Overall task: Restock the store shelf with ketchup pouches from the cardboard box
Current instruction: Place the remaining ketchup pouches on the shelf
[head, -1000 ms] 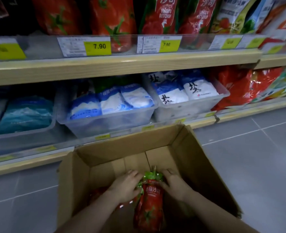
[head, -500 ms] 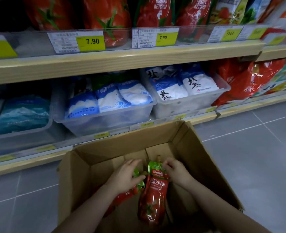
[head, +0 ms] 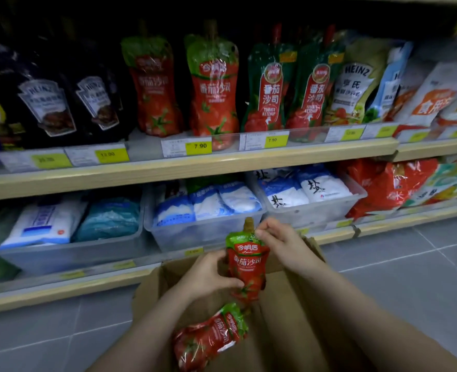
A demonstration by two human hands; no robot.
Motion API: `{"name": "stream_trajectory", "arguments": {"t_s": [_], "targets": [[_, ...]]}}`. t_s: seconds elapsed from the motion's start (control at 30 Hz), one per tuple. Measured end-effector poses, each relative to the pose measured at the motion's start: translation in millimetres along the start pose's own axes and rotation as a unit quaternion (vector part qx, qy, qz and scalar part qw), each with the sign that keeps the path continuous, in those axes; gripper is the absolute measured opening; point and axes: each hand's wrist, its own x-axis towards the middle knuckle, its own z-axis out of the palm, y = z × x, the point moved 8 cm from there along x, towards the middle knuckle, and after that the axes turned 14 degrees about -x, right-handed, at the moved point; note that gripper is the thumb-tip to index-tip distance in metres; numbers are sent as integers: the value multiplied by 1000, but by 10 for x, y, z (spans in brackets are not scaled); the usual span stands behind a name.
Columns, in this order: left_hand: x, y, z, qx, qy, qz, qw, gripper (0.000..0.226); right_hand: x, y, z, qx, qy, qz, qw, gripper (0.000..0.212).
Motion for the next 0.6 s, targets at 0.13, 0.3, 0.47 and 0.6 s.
{"name": "stream_trajectory", "arguments": {"t_s": [0.13, 0.3, 0.47, 0.6], "targets": [[-110, 201, -180, -15, 27, -16, 999, 61, 138, -604, -77, 45, 7, -41, 998, 15], [-176, 592, -549, 6, 65, -12, 998, 66, 237, -1218, -274, 15, 4, -87, 996, 12], [-74, 1027, -699, 52, 56, -5, 997, 58, 351, -1488, -432, 12, 9, -42, 999, 15], [-56, 1105, -716, 57, 80, -4, 995, 59, 365, -1495, -502, 31, 51, -14, 998, 25]]}}
